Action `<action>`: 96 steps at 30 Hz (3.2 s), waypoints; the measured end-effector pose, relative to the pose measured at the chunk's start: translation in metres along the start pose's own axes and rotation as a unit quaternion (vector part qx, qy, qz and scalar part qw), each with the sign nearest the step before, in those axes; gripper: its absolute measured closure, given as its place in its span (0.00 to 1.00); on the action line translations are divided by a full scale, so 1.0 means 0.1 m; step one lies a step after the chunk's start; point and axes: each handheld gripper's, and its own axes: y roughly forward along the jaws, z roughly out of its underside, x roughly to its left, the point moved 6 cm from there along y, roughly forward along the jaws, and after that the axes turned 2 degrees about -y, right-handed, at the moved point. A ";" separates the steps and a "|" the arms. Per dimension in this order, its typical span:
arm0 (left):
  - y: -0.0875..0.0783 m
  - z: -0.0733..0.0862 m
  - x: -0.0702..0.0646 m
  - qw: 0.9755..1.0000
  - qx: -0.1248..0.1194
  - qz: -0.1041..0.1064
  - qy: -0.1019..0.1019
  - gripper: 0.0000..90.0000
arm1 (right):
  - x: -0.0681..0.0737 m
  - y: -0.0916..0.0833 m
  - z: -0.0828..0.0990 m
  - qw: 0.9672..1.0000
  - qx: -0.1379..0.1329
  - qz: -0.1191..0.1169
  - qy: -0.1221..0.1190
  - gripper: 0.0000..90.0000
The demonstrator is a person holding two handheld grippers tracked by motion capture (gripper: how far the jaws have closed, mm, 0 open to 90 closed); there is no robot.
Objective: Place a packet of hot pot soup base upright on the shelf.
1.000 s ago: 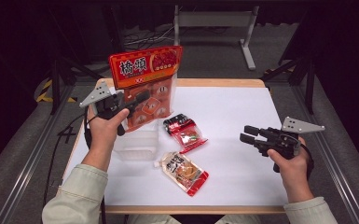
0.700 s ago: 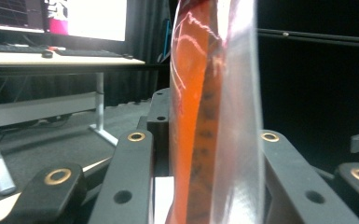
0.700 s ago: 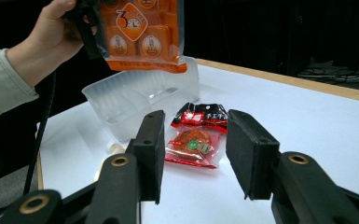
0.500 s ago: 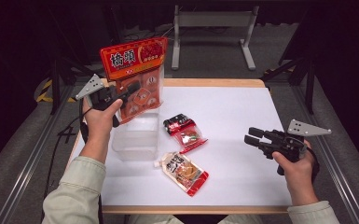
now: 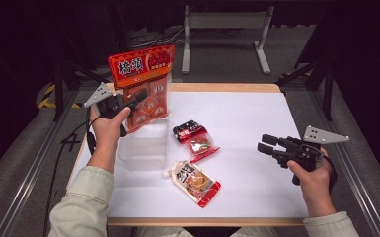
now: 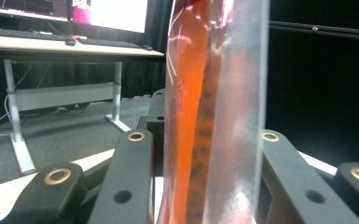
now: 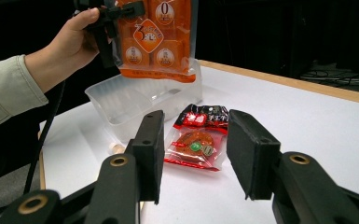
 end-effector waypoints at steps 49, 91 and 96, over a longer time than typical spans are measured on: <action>-0.07 0.33 0.14 0.992 0.113 -0.035 0.034 0.78 | 0.06 0.10 0.05 1.000 0.015 -0.018 -0.007 0.64; -0.30 0.59 0.25 0.984 0.153 -0.089 -0.009 0.49 | 0.07 0.19 0.09 0.999 0.023 -0.025 -0.009 0.62; -0.35 0.59 0.25 0.978 0.169 -0.125 0.004 0.29 | 0.07 0.18 0.08 0.999 0.022 -0.024 -0.009 0.62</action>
